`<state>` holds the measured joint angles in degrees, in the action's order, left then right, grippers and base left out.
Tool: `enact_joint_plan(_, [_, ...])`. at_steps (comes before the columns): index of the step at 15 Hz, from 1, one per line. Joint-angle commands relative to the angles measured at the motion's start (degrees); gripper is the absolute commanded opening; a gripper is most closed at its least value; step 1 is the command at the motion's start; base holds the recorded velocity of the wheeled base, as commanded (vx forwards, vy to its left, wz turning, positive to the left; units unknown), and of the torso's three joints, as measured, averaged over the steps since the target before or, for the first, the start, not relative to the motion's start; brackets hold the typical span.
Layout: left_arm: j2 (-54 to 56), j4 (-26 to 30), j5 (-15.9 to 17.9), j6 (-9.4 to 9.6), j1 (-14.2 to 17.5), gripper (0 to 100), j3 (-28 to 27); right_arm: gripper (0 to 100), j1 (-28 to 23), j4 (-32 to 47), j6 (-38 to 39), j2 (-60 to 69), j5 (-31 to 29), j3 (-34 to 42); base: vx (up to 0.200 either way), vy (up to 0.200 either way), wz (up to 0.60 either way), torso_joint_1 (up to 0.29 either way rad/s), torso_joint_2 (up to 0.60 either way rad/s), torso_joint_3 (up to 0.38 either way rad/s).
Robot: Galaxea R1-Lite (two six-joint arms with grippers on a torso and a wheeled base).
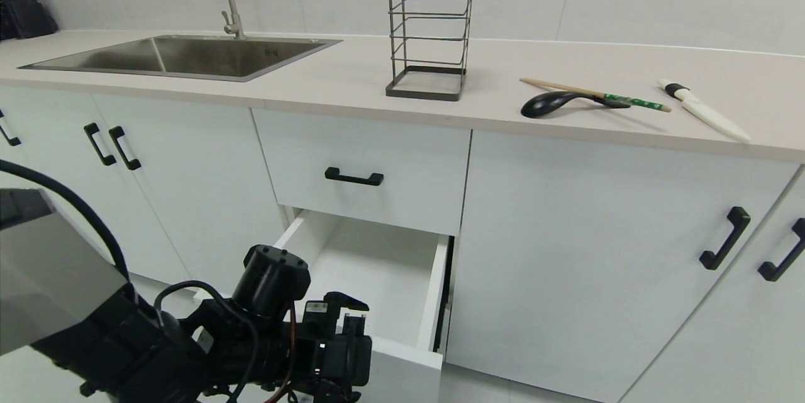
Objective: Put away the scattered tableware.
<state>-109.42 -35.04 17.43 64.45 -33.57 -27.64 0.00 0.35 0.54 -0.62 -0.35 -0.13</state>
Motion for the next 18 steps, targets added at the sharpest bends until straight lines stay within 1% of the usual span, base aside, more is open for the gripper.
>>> enact_joint_plan(1, [1.8, -0.6, 0.0, 0.06, 1.0, 100, 0.5, 0, 0.0, 0.0, 0.0, -0.1, 0.0, 0.0, 0.0, 0.0, 0.0, 0.0, 0.0, 0.0])
enact_joint_plan(4, [2.4, -1.3, 0.0, 0.06, 1.3, 100, 0.7, 0, 0.0, 0.0, 0.0, -0.1, 0.0, 0.0, 0.0, 0.0, 0.0, 0.0, 0.0, 0.0])
enact_joint_plan(6, [4.7, -1.0, 0.1, -0.12, 0.6, 100, 2.1, 0, 0.0, 0.0, 0.0, -0.1, 0.0, 0.0, 0.0, 0.0, 0.0, 0.0, 0.0, 0.0])
enact_joint_plan(7, [6.6, -0.7, 1.1, -0.38, 0.4, 100, 3.1, 0, 0.0, 0.0, 0.0, -0.1, 0.0, 0.0, 0.0, 0.0, 0.0, 0.0, 0.0, 0.0])
enact_joint_plan(8, [8.7, -0.6, 2.3, -0.99, 0.6, 100, 3.6, 0, 0.0, 0.0, 0.0, -0.1, 0.0, 0.0, 0.0, 0.0, 0.0, 0.0, 0.0, 0.0])
enact_joint_plan(9, [11.7, -0.6, 2.9, -2.75, 0.7, 100, 3.6, 0, 0.0, 0.0, 0.0, -0.1, 0.0, 0.0, 0.0, 0.0, 0.0, 0.0, 0.0, 0.0])
enact_joint_plan(10, [14.4, -0.6, 3.6, -5.3, 0.6, 100, 3.6, 0, 0.0, 0.0, 0.0, -0.1, 0.0, 0.0, 0.0, 0.0, 0.0, 0.0, 0.0, 0.0])
enact_joint_plan(12, [22.1, 0.1, 6.6, -13.83, 0.5, 100, 4.1, 0, 0.0, 0.0, 0.0, -0.1, 0.0, 0.0, 0.0, 0.0, 0.0, 0.0, 0.0, 0.0])
enact_joint_plan(13, [24.3, 0.1, 7.9, -16.9, 1.1, 100, 4.2, 0, 0.0, 0.0, 0.0, -0.1, 0.0, 0.0, 0.0, 0.0, 0.0, 0.0, 0.0, 0.0])
enact_joint_plan(14, [27.3, -0.2, 8.6, -21.91, 1.8, 100, 4.7, 0, 0.0, 0.0, 0.0, -0.1, 0.0, 0.0, 0.0, 0.0, 0.0, 0.0, 0.0, 0.0])
enact_joint_plan(15, [30.9, -1.2, 8.7, -29.21, 3.5, 100, 5.8, 0, 0.0, 0.0, 0.0, -0.1, 0.0, 0.0, 0.0, 0.0, 0.0, 0.0, 0.0, 0.0])
enact_joint_plan(16, [31.2, -1.3, 8.6, -29.65, 3.6, 100, 5.8, 0, 0.0, 0.0, 0.0, -0.1, 0.0, 0.0, 0.0, 0.0, 0.0, 0.0, 0.0, 0.0])
enact_joint_plan(17, [36.3, -3.1, 8.1, -38.96, 8.1, 100, 6.5, 0, 0.0, 0.0, 0.0, -0.1, 0.0, 0.0, 0.0, 0.0, 0.0, 0.0, 0.0, 0.0])
enact_joint_plan(18, [37.2, -3.9, 8.1, -41.16, 10.4, 100, 6.5, 0, 0.0, 0.0, 0.0, -0.1, 0.0, 0.0, 0.0, 0.0, 0.0, 0.0, 0.0, 0.0])
